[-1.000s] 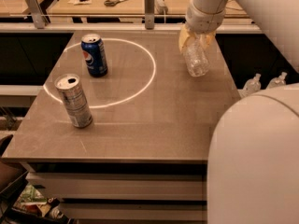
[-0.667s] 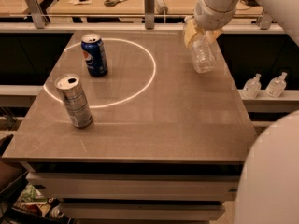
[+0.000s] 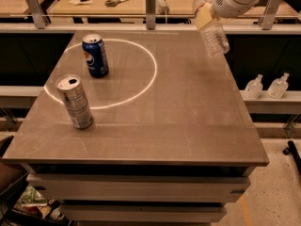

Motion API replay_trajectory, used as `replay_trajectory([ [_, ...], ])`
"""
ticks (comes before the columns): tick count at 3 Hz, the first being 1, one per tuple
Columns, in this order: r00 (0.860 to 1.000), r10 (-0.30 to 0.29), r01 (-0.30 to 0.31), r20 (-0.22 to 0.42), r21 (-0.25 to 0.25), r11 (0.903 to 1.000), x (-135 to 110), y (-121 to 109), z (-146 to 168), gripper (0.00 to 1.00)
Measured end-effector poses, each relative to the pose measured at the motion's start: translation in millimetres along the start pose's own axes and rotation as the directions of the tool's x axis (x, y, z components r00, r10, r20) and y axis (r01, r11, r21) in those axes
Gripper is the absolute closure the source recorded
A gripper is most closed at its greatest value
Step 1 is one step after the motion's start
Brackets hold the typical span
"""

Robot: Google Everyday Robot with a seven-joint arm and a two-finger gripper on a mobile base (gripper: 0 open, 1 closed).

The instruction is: Place water bottle upright

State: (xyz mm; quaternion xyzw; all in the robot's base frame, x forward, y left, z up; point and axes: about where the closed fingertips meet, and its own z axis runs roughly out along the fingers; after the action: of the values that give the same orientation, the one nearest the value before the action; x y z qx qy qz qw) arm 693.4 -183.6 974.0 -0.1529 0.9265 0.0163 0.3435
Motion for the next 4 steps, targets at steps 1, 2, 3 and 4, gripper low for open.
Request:
replay_trajectory([
  [1, 0.991, -0.053, 0.058, 0.122, -0.039, 0.9975, -15.7, -7.4, -10.4, 1.00],
  [2, 0.964, -0.091, 0.121, 0.249, -0.106, 0.9870, -27.4, -9.7, -10.5, 1.00],
  [3, 0.922, -0.090, 0.172, 0.377, -0.191, 0.9664, -35.4, -10.2, -5.0, 1.00],
  [4, 0.872, -0.110, 0.251, 0.478, -0.242, 0.9372, -40.7, -5.3, -1.5, 1.00],
])
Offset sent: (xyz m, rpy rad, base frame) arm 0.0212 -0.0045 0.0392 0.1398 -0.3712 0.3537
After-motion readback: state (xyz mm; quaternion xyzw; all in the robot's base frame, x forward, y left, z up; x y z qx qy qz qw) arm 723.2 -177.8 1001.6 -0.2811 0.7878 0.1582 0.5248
